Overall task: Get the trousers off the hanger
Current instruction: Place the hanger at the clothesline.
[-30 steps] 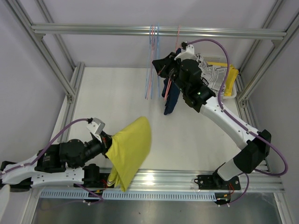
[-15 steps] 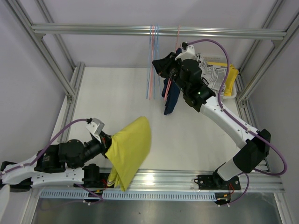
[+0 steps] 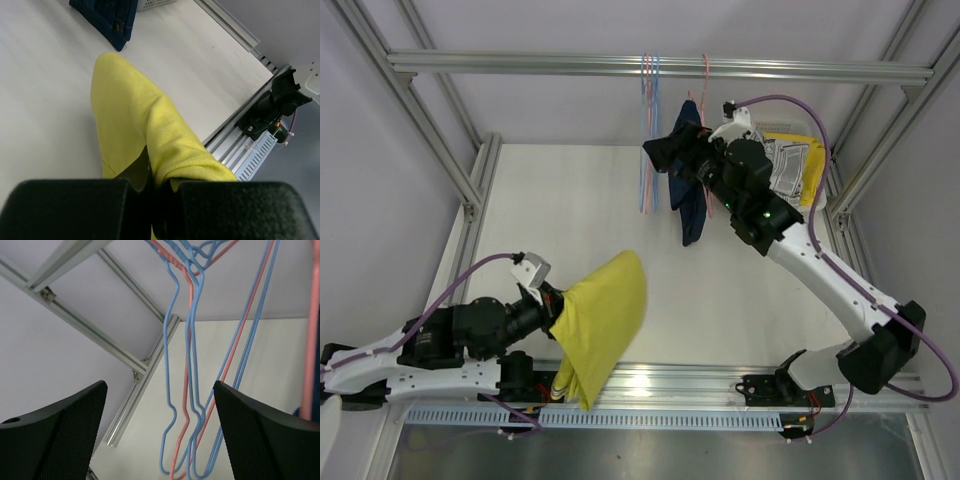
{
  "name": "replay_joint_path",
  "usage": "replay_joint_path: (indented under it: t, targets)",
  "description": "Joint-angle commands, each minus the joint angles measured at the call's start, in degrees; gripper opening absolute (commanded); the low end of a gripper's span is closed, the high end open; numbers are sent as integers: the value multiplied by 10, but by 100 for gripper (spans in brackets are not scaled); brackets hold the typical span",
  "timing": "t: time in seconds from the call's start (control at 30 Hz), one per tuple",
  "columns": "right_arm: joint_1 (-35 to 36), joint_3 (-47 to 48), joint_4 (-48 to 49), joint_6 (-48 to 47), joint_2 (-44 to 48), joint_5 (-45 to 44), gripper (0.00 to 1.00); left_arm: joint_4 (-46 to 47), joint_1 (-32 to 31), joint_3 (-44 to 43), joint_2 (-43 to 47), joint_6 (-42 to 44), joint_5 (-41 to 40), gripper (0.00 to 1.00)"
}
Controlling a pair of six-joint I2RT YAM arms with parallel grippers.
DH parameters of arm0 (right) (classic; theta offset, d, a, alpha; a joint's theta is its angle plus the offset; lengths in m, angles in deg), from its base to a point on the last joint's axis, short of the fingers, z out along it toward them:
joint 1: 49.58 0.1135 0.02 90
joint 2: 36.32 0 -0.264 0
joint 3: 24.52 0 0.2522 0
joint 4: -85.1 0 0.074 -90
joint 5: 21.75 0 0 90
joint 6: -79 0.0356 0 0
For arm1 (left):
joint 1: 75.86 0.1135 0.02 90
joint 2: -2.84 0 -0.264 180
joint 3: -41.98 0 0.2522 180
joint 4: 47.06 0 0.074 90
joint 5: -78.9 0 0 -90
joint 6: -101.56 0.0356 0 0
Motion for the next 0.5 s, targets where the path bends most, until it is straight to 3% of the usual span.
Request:
replay_joint_path:
  t: [0.0,0.17,0.47]
  targets:
    - [4,-8,-9,-34,80,21,92,39,-2,-50,-16,3,14,1]
    - [2,-21,-101,-88,157,54,96,-2,-2,-108,-52,26,35,1]
    - [1,-83,-163,-237,252,329,99,-16,-2,-190,-92,107,150,1]
